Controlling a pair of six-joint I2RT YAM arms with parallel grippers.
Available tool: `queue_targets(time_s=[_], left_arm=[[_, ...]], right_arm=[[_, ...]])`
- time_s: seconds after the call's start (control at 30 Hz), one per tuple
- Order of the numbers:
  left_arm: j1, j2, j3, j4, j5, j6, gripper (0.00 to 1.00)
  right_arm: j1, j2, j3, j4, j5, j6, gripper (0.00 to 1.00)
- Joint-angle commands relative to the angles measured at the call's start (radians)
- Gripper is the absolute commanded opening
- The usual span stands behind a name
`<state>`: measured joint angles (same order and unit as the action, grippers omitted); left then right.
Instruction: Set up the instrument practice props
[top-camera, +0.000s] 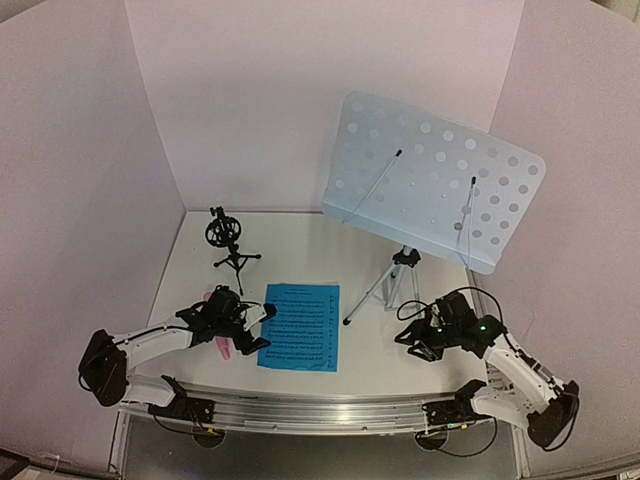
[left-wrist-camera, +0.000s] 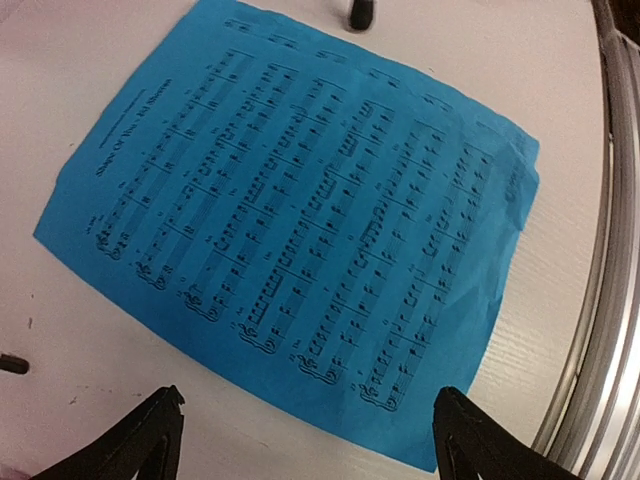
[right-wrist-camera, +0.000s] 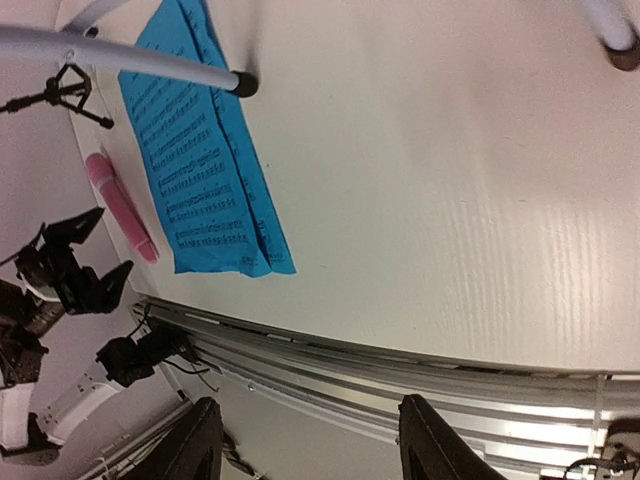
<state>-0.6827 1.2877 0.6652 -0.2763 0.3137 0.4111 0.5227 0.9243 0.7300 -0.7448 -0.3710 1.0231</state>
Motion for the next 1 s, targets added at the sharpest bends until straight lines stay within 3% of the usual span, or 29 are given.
queue_targets(time_s=[0.0,0.17,0.3,0.4,0.53,0.7,0.97], left_arm=[[0.023,-0.020,0.057,0.089,-0.119,-0.295,0.87],[0.028,-0.020,0.078,0.104,-0.124,-0.584,0.82],[0.029,-0.026,0.027,0.157,-0.234,-0.697,0.79],[0.031,-0.021,-0.019,0.216,-0.210,-0.741,0.77],[0.031,-0.009,-0.045,0.217,-0.239,-0.801,0.73],[0.031,-0.004,-0.071,0.211,-0.221,-0.840,0.74],[0.033,0.061,-0.101,0.272,-0.164,-0.892,0.77]], right_arm=[[0.151,0.105,-0.042,0.323,0.024,0.025,0.58],[0.321,0.252,0.003,0.425,0.135,0.000,0.58],[0.459,0.409,0.063,0.575,0.258,-0.019,0.58],[0.496,0.577,0.173,0.630,0.309,-0.041,0.58],[0.505,0.786,0.373,0.555,0.357,-0.116,0.58],[0.504,0.924,0.548,0.395,0.548,-0.124,0.59],[0.485,1.087,0.668,0.367,0.569,-0.147,0.61]])
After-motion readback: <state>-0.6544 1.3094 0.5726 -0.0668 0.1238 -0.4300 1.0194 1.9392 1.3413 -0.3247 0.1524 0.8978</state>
